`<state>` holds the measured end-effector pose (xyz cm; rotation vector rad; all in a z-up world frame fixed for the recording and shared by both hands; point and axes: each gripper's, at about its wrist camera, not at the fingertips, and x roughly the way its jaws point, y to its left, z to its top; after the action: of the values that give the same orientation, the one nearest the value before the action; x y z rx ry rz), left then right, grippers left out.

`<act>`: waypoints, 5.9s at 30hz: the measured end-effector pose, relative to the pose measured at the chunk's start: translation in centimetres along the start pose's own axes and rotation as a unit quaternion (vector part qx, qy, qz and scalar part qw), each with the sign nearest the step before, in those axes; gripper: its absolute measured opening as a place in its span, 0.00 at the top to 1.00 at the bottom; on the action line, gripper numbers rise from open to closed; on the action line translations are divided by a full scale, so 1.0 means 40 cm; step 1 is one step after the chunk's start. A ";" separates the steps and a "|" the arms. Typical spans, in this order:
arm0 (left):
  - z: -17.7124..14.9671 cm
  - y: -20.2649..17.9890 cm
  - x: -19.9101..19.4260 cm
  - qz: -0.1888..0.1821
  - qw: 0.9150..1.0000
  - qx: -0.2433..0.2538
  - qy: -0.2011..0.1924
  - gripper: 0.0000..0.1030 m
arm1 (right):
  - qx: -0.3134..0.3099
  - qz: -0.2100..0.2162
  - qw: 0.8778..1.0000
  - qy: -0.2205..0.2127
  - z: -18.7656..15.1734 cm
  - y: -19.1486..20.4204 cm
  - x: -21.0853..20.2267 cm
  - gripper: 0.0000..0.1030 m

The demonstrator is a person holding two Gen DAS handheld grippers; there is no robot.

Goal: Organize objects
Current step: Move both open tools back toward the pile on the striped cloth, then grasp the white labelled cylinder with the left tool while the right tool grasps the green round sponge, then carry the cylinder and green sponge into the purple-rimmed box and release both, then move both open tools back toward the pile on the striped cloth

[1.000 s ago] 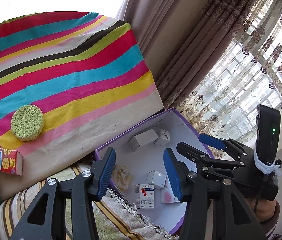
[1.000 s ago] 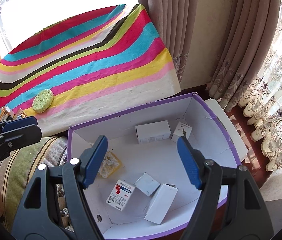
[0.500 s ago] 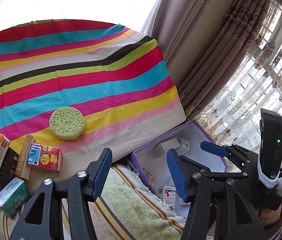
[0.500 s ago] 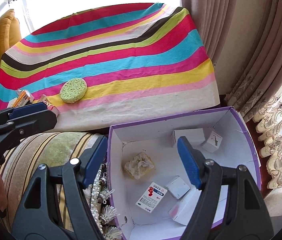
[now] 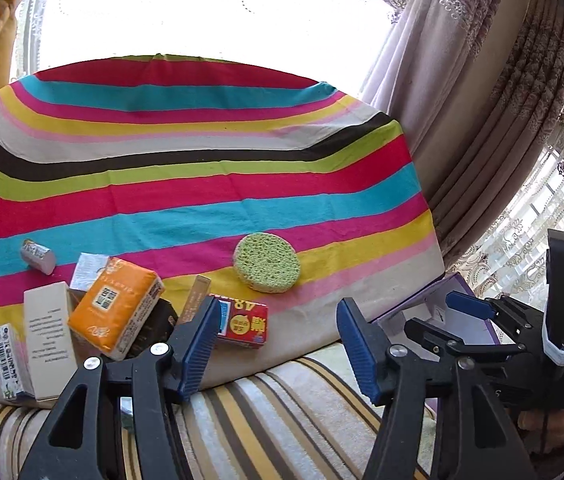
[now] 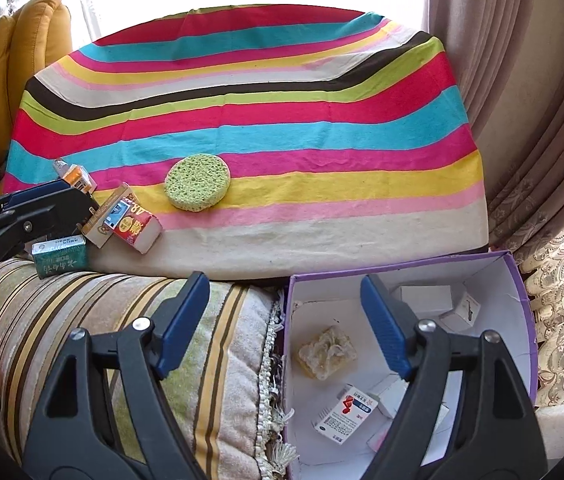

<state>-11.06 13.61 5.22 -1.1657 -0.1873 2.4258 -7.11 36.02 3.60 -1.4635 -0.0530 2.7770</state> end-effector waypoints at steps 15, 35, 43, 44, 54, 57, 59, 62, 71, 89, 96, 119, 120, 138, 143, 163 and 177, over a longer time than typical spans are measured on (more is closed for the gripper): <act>-0.052 0.382 -0.092 0.134 0.980 -0.149 -0.014 0.36 | -0.038 0.014 0.999 0.002 0.085 0.137 0.094 0.16; 0.060 0.537 0.025 0.129 0.982 -0.120 0.069 0.35 | -0.086 0.030 0.994 0.055 0.194 0.231 0.292 0.13; 0.108 0.549 0.155 0.126 0.984 -0.049 0.116 0.35 | -0.086 0.030 0.993 0.075 0.217 0.253 0.346 0.13; 0.109 0.552 0.168 0.128 0.984 -0.041 0.118 0.35 | -0.087 0.029 0.993 0.077 0.218 0.256 0.350 0.13; 0.100 0.562 0.217 0.110 0.985 -0.017 0.132 0.51 | -0.090 0.023 0.990 0.101 0.217 0.259 0.409 0.12; 0.100 0.566 0.212 0.107 0.986 -0.024 0.128 0.51 | -0.088 0.017 0.991 0.100 0.214 0.257 0.414 0.13; 0.102 0.564 0.206 0.109 0.986 -0.026 0.124 0.52 | -0.080 0.024 0.992 0.099 0.214 0.250 0.414 0.19; 0.110 0.548 0.181 0.110 0.988 -0.027 0.109 0.52 | -0.083 0.019 0.992 0.095 0.213 0.251 0.410 0.19; 0.129 0.436 0.085 0.091 0.994 -0.015 0.059 0.52 | -0.081 0.011 0.995 0.064 0.211 0.245 0.342 0.19; 0.037 0.165 0.017 0.006 0.999 0.001 0.033 0.52 | -0.052 0.011 0.998 0.020 0.109 0.197 0.155 0.19; -0.017 0.042 0.037 -0.027 0.998 0.017 0.053 0.52 | -0.023 0.005 1.000 0.013 0.049 0.120 0.082 0.19; -0.106 -0.378 0.084 -0.104 0.978 0.158 0.093 0.52 | 0.085 -0.063 0.994 -0.015 -0.102 -0.228 -0.091 0.19; -0.107 -0.394 0.085 -0.108 0.976 0.164 0.092 0.51 | 0.089 -0.065 0.994 -0.017 -0.104 -0.240 -0.097 0.19; -0.080 -0.447 0.011 -0.041 0.980 0.193 0.001 0.18 | 0.112 -0.074 0.989 -0.063 -0.102 -0.291 -0.162 0.06; -0.084 -0.448 -0.024 0.002 0.970 0.237 -0.051 0.16 | 0.109 -0.092 0.986 -0.082 -0.086 -0.275 -0.188 0.03; -0.098 -0.207 -0.122 -0.023 0.985 0.163 -0.055 0.16 | 0.054 0.000 0.991 -0.120 -0.083 -0.168 -0.206 0.02; -0.136 0.104 -0.202 0.045 0.998 0.009 -0.044 0.16 | 0.015 0.065 0.995 -0.077 -0.067 -0.008 -0.158 0.02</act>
<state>-3.82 5.96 6.22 -1.0809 -0.1424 2.5551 -1.32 36.30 7.29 -1.2890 0.0874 2.9743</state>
